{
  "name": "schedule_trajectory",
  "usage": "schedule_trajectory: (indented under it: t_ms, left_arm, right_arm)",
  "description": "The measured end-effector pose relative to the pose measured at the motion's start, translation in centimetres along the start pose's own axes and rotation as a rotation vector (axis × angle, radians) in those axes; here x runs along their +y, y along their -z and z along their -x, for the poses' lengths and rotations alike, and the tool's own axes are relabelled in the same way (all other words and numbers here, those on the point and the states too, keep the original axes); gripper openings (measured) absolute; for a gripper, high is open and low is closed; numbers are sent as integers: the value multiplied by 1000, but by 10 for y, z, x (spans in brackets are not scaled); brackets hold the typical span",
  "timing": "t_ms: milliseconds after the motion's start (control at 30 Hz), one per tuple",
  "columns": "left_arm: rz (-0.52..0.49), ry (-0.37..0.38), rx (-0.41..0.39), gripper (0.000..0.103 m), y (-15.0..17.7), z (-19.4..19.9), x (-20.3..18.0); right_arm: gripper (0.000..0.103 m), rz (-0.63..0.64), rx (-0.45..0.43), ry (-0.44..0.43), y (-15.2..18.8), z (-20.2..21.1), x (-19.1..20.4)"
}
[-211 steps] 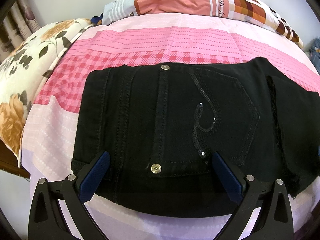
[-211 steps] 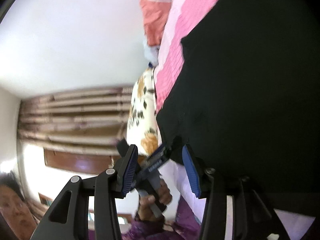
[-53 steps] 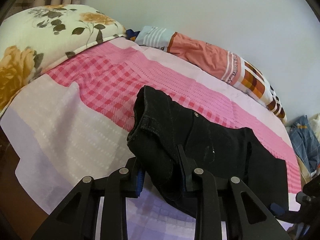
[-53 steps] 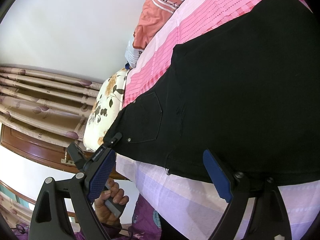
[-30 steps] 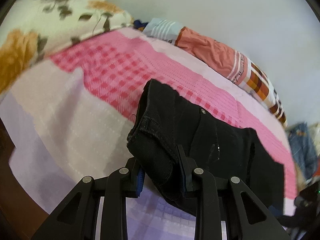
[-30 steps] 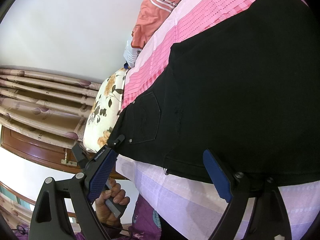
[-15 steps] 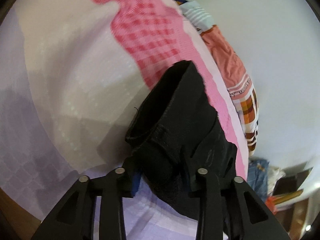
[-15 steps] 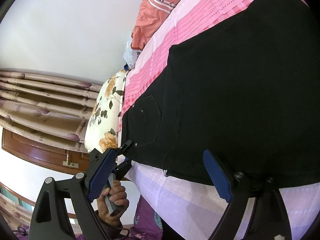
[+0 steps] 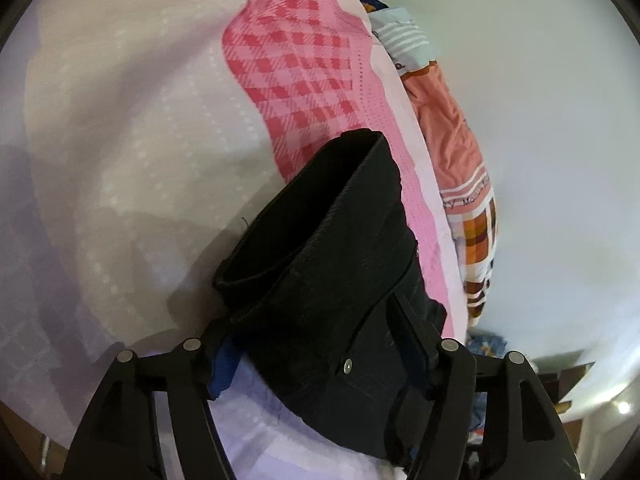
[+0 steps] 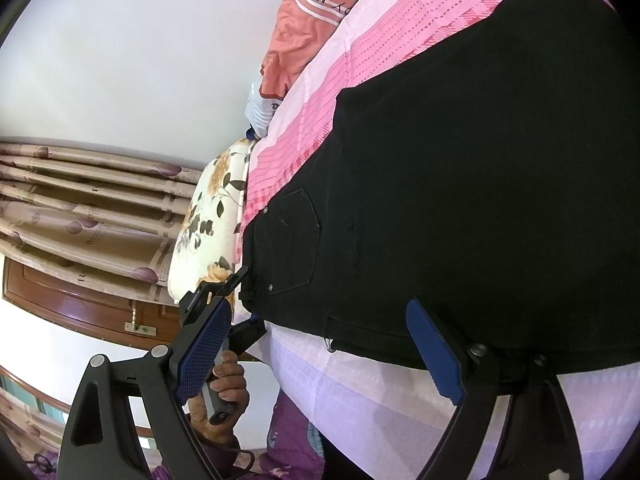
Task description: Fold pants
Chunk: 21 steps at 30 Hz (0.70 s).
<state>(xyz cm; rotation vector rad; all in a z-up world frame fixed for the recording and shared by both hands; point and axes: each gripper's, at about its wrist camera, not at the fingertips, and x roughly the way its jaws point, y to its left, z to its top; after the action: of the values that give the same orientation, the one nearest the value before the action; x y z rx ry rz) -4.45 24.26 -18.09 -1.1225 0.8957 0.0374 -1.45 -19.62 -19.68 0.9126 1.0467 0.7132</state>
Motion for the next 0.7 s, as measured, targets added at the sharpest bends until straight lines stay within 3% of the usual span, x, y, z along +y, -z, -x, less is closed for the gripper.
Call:
schedule_trajectory:
  t_ms: [67,100,133,200,400,700]
  left_arm:
    - [-19,-22,-2,63,0,-1,-3]
    - [-30,-47,-4,44,0,-1,-2]
    - [-33,-55,0,36,0,-1,0]
    - [-43,-56,-2,32,1,0,0]
    - [-210,-64,-53,29,8,14,-37]
    - [-214,-34,-75,29,11,25,-52]
  right_arm:
    - [87,2,1,0,0,0,0]
    - [87,3,0,-1,0,0,0]
    - [87,2,-1,-1,-1,1,0]
    - [87,1,0,-1,-1,1,0]
    - [87,-2,-7,-4,-3,3,2]
    - [87,-8,-26,-6,-8,8,2]
